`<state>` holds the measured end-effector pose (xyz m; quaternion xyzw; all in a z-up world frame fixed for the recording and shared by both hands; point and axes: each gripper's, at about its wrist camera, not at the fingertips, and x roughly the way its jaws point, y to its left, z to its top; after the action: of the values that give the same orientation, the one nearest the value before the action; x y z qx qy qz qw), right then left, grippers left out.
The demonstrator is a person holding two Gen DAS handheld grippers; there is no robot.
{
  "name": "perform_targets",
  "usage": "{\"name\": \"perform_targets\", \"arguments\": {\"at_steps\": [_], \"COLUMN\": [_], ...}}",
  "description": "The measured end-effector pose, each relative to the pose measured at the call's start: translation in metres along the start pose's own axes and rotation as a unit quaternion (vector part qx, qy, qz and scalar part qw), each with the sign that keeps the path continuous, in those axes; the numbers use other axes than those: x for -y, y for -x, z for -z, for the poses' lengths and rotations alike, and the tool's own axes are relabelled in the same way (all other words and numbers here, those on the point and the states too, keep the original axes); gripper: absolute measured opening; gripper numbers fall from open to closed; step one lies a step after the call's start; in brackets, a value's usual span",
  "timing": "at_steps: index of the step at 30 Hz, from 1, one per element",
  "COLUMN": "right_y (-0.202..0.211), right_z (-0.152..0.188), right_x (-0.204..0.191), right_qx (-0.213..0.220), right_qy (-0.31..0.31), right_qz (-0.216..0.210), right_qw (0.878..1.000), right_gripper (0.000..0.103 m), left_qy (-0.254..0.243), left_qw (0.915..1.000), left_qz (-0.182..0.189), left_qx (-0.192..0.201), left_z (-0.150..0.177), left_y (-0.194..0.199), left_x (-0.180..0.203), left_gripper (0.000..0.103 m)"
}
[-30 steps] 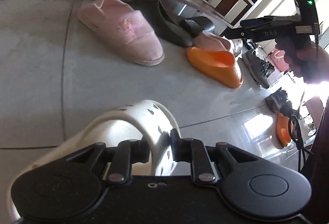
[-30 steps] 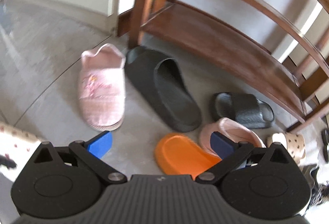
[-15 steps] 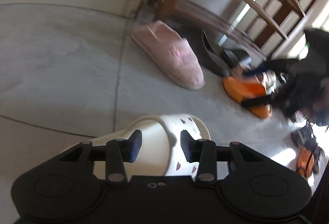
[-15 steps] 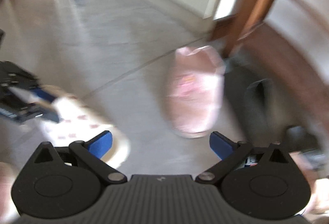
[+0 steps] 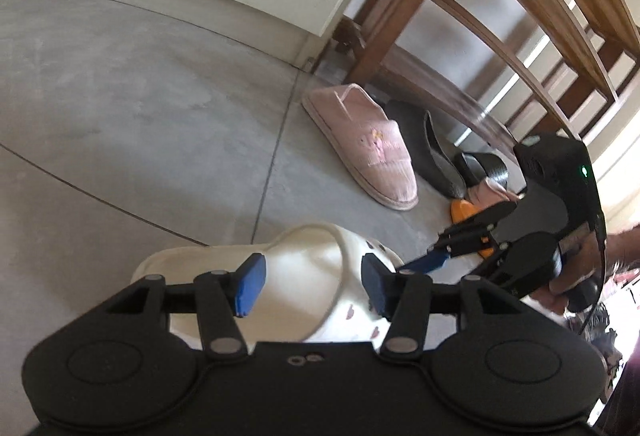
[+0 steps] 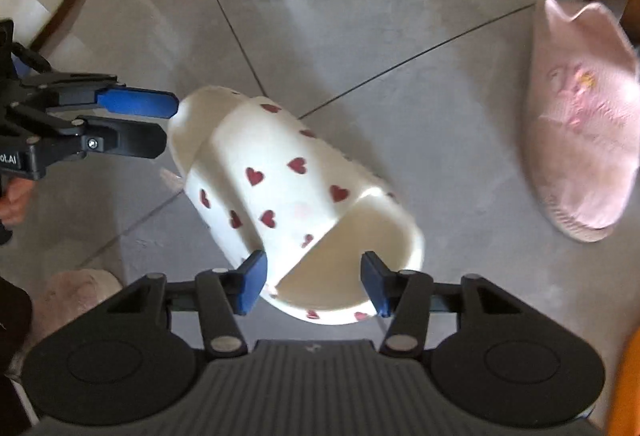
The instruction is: Organize scattered shoes
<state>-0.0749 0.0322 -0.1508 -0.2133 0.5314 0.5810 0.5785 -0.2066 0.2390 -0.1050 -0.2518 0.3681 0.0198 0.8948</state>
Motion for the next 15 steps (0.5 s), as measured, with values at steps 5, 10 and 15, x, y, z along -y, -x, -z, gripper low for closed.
{"name": "perform_targets", "arguments": {"at_steps": [5,10,15], "right_y": [-0.009,-0.025,-0.053], "right_z": [-0.004,-0.013,-0.027], "right_x": [-0.012,-0.031,-0.058], "right_qx": [-0.005,-0.039,-0.056], "right_qy": [0.006,-0.052,-0.119], "right_qz": [-0.046,-0.062,-0.082], "right_qw": [0.999,0.996,0.988], "right_gripper": [0.032,0.031,0.03], "left_qy": [0.015,0.044,0.069], "left_qw": [0.9996,0.996,0.9881], "left_qz": [-0.014,-0.048,-0.075], "left_qx": [0.017,0.06,0.115], "left_z": [0.001,-0.004,-0.016], "left_y": [0.008,0.022,0.041], "left_x": [-0.012,-0.027,-0.042], "left_gripper": [0.052,0.053,0.053]}}
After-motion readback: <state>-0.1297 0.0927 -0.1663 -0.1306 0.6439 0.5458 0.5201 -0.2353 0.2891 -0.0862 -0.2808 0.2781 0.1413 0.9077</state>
